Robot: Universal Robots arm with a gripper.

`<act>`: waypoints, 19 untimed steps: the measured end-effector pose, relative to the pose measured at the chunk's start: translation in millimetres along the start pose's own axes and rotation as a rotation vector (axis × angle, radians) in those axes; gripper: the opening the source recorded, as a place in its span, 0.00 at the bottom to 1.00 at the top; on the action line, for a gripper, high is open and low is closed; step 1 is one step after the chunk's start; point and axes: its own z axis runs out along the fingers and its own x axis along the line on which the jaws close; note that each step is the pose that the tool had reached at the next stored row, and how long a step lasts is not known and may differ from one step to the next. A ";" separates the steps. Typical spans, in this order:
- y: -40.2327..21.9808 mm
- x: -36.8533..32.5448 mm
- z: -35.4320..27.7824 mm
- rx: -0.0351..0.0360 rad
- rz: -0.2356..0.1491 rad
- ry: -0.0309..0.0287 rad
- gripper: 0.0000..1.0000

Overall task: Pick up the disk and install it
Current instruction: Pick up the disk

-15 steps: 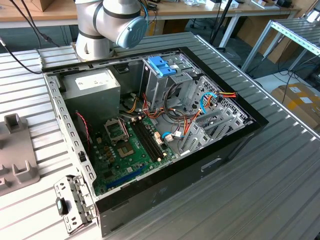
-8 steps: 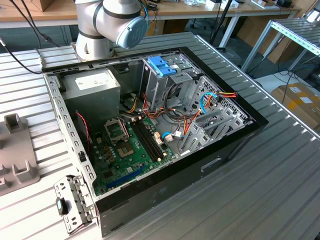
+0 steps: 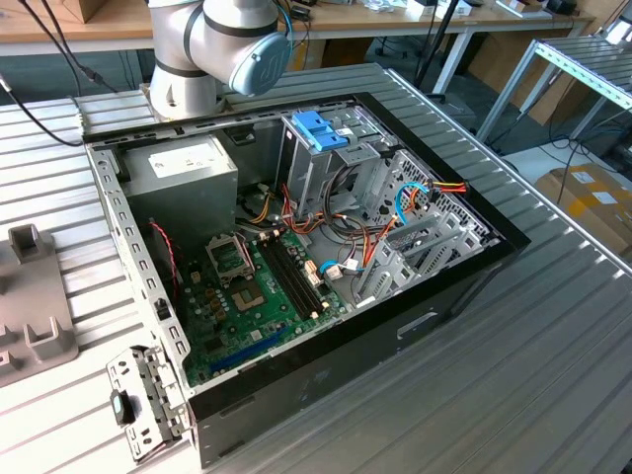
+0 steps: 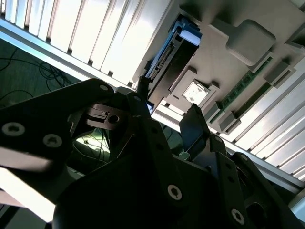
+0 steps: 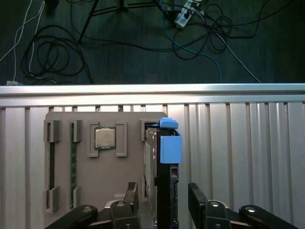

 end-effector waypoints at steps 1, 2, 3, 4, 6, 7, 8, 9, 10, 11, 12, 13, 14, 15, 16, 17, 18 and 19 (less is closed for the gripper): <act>0.0 0.0 0.1 0.0000 0.000 -0.0008 0.54; -0.1 0.0 0.3 0.0001 0.000 -0.0014 0.54; -0.1 0.0 0.4 0.0001 0.000 -0.0020 0.54; -0.1 0.1 0.6 0.0001 0.000 -0.0024 0.54; 0.1 0.1 1.1 0.0001 0.000 -0.0036 0.54; 0.2 0.1 1.3 0.0001 0.000 -0.0039 0.54; 0.3 0.2 1.4 0.0001 0.000 -0.0043 0.54; 0.5 0.2 1.6 0.0001 0.000 -0.0046 0.54; 0.8 0.2 1.7 0.0001 0.000 -0.0049 0.54; 1.0 0.2 1.9 0.0000 0.000 -0.0052 0.54; 1.5 0.1 2.0 -0.0001 0.000 -0.0055 0.54; 2.1 0.1 2.3 -0.0001 0.000 -0.0057 0.54; 2.6 0.1 2.5 -0.0001 0.000 -0.0059 0.54; 3.7 0.1 2.8 -0.0001 0.000 -0.0059 0.54; 4.4 0.1 3.1 -0.0001 0.000 -0.0060 0.54; 5.3 0.1 3.4 -0.0001 0.000 -0.0061 0.54; 6.4 0.1 3.7 -0.0001 0.000 -0.0062 0.54; 7.2 0.1 4.0 0.0000 0.000 -0.0064 0.54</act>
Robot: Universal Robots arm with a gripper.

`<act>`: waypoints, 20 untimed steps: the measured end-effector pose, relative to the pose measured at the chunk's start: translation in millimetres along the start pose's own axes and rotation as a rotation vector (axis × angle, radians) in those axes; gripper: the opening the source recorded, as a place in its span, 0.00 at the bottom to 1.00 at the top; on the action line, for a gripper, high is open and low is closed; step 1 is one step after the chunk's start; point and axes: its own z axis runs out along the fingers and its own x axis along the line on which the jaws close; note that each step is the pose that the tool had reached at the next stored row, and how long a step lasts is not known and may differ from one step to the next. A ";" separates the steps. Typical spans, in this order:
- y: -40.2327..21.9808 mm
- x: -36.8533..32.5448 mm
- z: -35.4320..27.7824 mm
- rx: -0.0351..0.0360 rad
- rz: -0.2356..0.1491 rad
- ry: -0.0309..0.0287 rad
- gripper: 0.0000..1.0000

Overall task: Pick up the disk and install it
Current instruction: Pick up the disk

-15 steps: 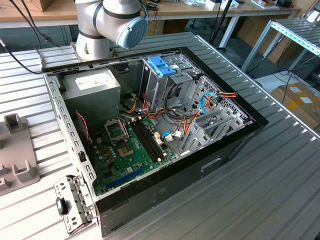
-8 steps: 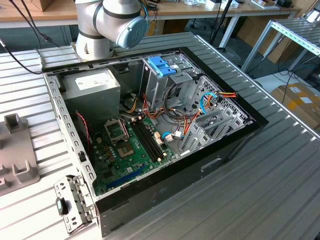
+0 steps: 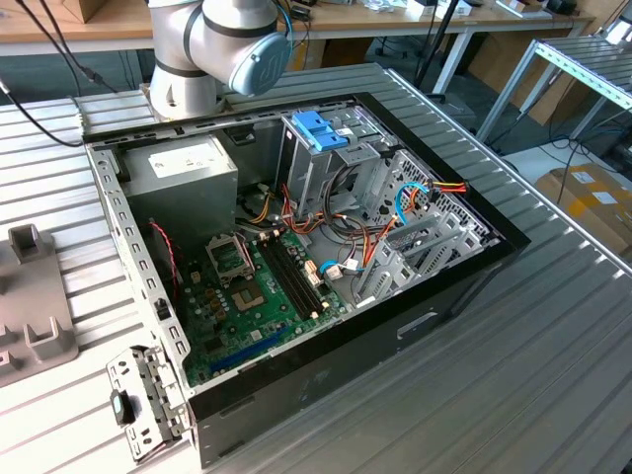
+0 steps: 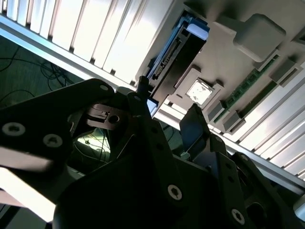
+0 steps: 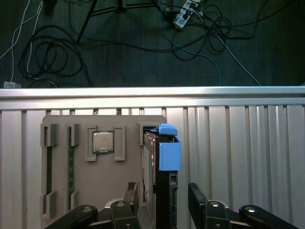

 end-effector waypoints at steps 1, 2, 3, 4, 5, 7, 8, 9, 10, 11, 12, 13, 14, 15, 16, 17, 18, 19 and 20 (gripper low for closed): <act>0.7 0.0 0.2 0.0000 0.000 -0.0001 0.54; 1.3 0.1 0.4 -0.0001 0.000 -0.0003 0.54; 2.3 0.1 0.7 -0.0001 0.000 -0.0005 0.54; 2.8 0.1 0.9 -0.0001 0.000 -0.0007 0.54; 3.1 0.2 1.2 0.0000 0.000 -0.0009 0.54; 3.7 0.2 1.6 -0.0001 0.000 -0.0011 0.54; 4.8 0.3 2.8 -0.0002 0.000 -0.0027 0.54; 6.2 0.5 4.7 -0.0003 0.000 -0.0070 0.54; 6.8 0.6 5.8 -0.0005 0.000 -0.0104 0.54; 7.3 0.7 6.7 -0.0004 -0.001 -0.0128 0.54; 7.4 0.7 6.9 -0.0005 -0.001 -0.0136 0.54; 7.5 0.7 7.1 -0.0005 -0.001 -0.0141 0.54; 7.6 0.7 7.3 -0.0005 -0.001 -0.0145 0.54; 7.8 0.8 7.5 -0.0006 -0.001 -0.0153 0.54; 7.9 0.8 7.7 -0.0006 -0.001 -0.0158 0.54; 8.0 0.8 7.9 -0.0006 -0.001 -0.0162 0.54; 8.2 0.8 8.1 -0.0007 -0.001 -0.0167 0.54; 8.3 0.9 8.3 -0.0007 -0.001 -0.0170 0.54; 8.4 0.9 8.7 -0.0007 -0.001 -0.0172 0.54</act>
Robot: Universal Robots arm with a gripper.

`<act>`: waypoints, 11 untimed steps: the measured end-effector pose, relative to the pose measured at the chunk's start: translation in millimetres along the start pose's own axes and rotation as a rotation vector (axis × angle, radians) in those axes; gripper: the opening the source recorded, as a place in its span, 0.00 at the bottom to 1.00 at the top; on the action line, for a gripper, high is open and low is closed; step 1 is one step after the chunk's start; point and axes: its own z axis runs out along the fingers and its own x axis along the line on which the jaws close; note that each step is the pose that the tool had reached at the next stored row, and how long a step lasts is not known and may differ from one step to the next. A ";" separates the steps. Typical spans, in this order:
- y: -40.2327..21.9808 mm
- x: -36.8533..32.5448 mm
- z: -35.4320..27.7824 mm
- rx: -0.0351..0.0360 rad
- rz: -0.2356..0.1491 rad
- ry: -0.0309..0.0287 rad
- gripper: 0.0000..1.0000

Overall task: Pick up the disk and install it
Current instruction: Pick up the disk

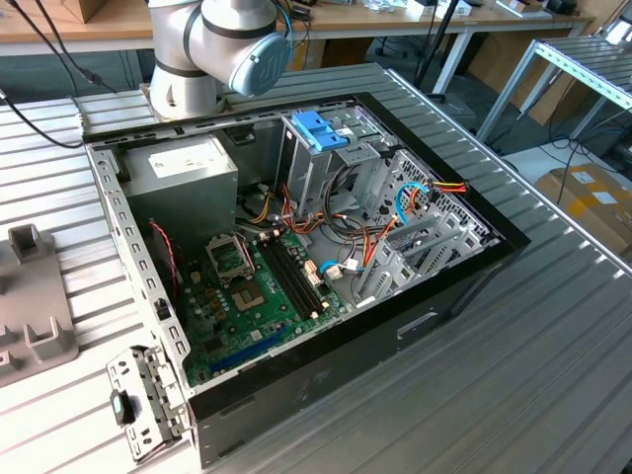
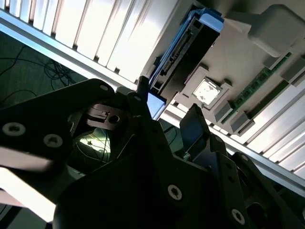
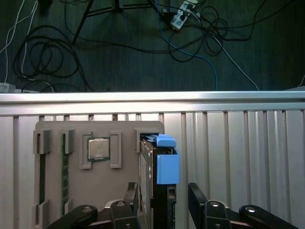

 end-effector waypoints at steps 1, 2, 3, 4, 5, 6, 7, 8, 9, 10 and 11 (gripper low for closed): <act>0.0 0.1 0.4 0.0001 0.000 -0.0001 0.54; 0.2 0.1 1.5 0.0002 0.000 -0.0002 0.54; 0.7 0.1 2.7 0.0000 0.000 -0.0002 0.54; 1.9 0.0 3.8 0.0000 0.000 -0.0003 0.54; 3.3 0.1 4.6 0.0001 0.000 -0.0004 0.54; 4.3 0.1 5.2 0.0001 0.000 -0.0006 0.54; 4.8 0.1 5.6 0.0001 0.000 -0.0007 0.54; 5.8 -0.1 6.5 0.0003 0.000 -0.0010 0.54; 6.3 -0.3 7.1 0.0003 0.000 -0.0011 0.54; 6.7 -0.4 7.5 0.0000 0.000 -0.0011 0.54; 7.0 -0.6 8.0 -0.0001 -0.001 -0.0012 0.54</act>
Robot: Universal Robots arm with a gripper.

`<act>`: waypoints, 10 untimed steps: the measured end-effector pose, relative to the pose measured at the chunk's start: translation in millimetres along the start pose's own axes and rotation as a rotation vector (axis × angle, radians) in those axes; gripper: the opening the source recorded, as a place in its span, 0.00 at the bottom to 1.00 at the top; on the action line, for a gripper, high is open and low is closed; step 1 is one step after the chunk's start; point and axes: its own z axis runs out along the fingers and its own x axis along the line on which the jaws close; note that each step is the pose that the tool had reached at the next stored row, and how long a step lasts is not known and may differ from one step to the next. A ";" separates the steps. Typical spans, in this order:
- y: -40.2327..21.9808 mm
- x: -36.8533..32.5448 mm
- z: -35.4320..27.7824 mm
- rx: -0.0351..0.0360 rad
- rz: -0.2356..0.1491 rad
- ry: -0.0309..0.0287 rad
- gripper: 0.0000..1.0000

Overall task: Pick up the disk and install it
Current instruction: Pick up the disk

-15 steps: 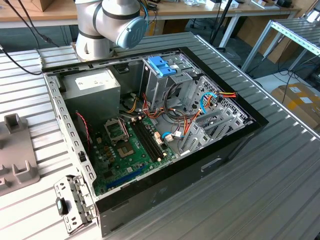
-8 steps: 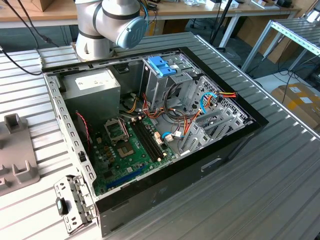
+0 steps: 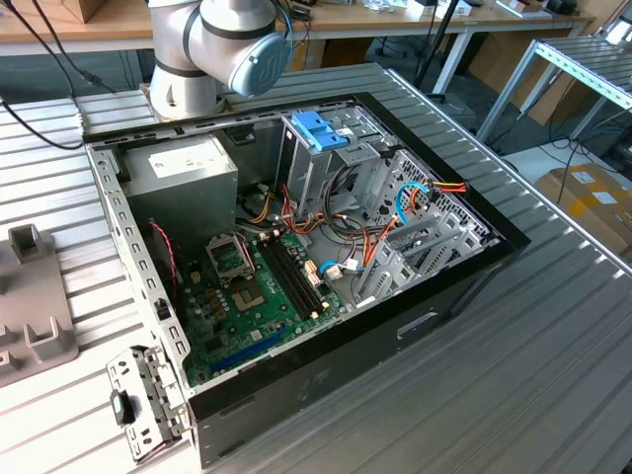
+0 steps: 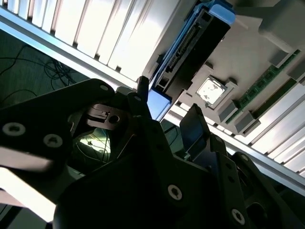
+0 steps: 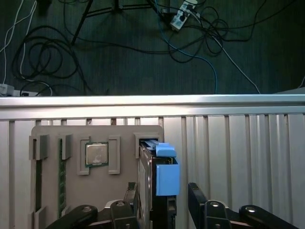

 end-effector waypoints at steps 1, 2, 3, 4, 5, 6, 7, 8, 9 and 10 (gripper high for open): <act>0.1 -0.3 0.4 -0.0004 -0.003 0.0002 0.54; 0.1 -0.5 0.8 -0.0010 -0.009 0.0004 0.54; 0.2 -0.7 1.1 -0.0016 -0.015 0.0007 0.54; 0.3 -1.0 1.9 -0.0020 -0.020 0.0009 0.54; 0.6 -1.2 2.5 -0.0018 -0.022 0.0009 0.54; 1.0 -1.4 3.1 -0.0021 -0.022 0.0010 0.54; 1.3 -1.5 3.4 -0.0023 -0.022 0.0010 0.54; 1.8 -1.7 4.1 -0.0021 -0.022 0.0007 0.54; 2.2 -1.7 4.7 -0.0020 -0.022 0.0005 0.54; 2.6 -1.7 4.9 -0.0020 -0.022 0.0004 0.54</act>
